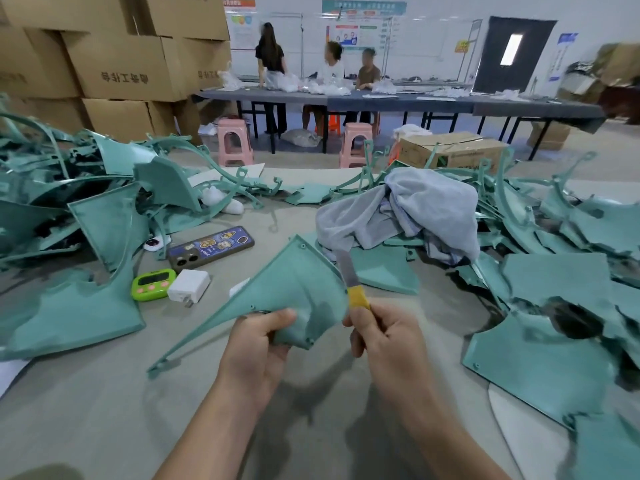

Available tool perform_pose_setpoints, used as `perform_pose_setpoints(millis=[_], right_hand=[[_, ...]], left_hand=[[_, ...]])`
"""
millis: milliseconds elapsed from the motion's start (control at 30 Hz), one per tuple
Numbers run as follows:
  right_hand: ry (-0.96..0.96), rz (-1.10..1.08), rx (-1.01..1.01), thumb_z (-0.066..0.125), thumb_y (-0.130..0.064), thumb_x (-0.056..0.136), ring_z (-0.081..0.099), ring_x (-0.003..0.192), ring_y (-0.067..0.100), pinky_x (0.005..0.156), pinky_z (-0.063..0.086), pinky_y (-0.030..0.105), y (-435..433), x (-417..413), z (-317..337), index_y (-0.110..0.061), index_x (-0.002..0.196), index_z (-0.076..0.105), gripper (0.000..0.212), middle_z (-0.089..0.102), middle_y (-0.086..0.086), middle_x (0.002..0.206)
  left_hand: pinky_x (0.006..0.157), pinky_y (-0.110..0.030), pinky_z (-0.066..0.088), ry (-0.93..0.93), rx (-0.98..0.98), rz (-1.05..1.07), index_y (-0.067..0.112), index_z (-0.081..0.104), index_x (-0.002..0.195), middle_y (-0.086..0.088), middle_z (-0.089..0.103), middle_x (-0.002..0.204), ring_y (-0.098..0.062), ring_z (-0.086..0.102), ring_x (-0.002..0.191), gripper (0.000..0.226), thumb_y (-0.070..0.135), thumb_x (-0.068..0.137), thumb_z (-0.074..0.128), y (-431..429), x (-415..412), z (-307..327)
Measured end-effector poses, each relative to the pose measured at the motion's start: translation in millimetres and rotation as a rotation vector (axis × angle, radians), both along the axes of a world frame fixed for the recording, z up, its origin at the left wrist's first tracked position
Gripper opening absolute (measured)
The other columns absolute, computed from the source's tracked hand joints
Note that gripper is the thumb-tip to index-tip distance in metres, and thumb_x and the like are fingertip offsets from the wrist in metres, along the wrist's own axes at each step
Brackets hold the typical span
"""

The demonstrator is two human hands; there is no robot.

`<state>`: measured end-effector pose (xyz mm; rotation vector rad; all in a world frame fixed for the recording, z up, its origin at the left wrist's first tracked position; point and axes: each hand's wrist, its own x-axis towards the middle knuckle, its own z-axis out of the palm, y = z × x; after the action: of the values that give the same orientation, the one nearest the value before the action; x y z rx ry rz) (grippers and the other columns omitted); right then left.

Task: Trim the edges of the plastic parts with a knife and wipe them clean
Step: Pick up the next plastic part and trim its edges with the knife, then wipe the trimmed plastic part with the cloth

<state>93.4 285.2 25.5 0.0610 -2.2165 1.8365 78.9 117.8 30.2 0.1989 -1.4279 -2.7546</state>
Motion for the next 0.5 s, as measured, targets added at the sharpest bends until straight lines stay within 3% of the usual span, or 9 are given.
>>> perform_pose_setpoints(millis=[100,167,233,333,433,500], right_hand=[[0.008,0.166,0.090,0.056,-0.040,0.091,0.037,0.049,0.009,0.048,0.029,0.032,-6.7,4.4,-1.7,-0.014,0.077,0.061,0.030,0.045,-0.006,0.050],[-0.018,0.178,0.284,0.055,-0.041,0.092,0.041,0.049,0.008,0.048,0.033,0.034,-6.1,7.8,-4.4,-0.014,0.080,0.064,0.031,0.051,-0.005,0.053],[-0.117,0.012,0.447,0.056,-0.038,0.096,0.052,0.053,0.012,0.050,0.040,0.034,1.8,3.8,-3.6,-0.016,0.082,0.068,0.029,0.062,-0.003,0.060],[-0.122,-0.286,0.517,0.058,-0.033,0.099,0.046,0.051,0.010,0.052,0.034,0.031,20.9,-1.8,0.9,-0.009,0.069,0.060,0.038,0.054,-0.001,0.055],[-0.053,-0.063,0.313,0.061,-0.030,0.096,0.038,0.048,0.006,0.050,0.032,0.031,21.1,6.4,3.9,-0.009,0.075,0.062,0.030,0.047,0.000,0.053],[-0.091,0.073,0.407,0.058,-0.037,0.096,0.042,0.046,0.005,0.045,0.030,0.023,14.7,12.5,2.1,-0.016,0.080,0.066,0.027,0.050,-0.005,0.053]], left_hand=[[0.066,-0.036,0.060,-0.035,-0.018,-0.096,0.003,0.074,0.106,-0.019,0.074,0.107,-0.031,0.072,0.087,0.036,0.006,0.072,0.063,2.0,1.5,0.7],[0.063,-0.036,0.060,-0.036,-0.062,-0.150,-0.002,0.075,0.101,-0.024,0.073,0.102,-0.035,0.070,0.083,0.032,0.005,0.071,0.063,4.4,2.4,-0.5],[0.069,-0.038,0.061,-0.019,-0.083,-0.196,-0.002,0.074,0.101,-0.023,0.073,0.107,-0.036,0.071,0.090,0.032,0.002,0.071,0.062,5.9,3.4,-1.1],[0.070,-0.036,0.060,-0.001,-0.088,-0.230,0.003,0.072,0.110,-0.018,0.074,0.113,-0.028,0.073,0.094,0.041,0.001,0.071,0.062,5.5,4.0,-0.1],[0.077,-0.038,0.060,-0.005,-0.096,-0.229,0.000,0.070,0.114,-0.020,0.073,0.116,-0.030,0.072,0.097,0.043,0.001,0.072,0.061,5.1,2.1,-1.0],[0.081,-0.039,0.060,-0.017,-0.078,-0.221,-0.002,0.069,0.114,-0.022,0.072,0.116,-0.031,0.072,0.098,0.042,0.001,0.073,0.060,4.4,1.9,-1.5]])
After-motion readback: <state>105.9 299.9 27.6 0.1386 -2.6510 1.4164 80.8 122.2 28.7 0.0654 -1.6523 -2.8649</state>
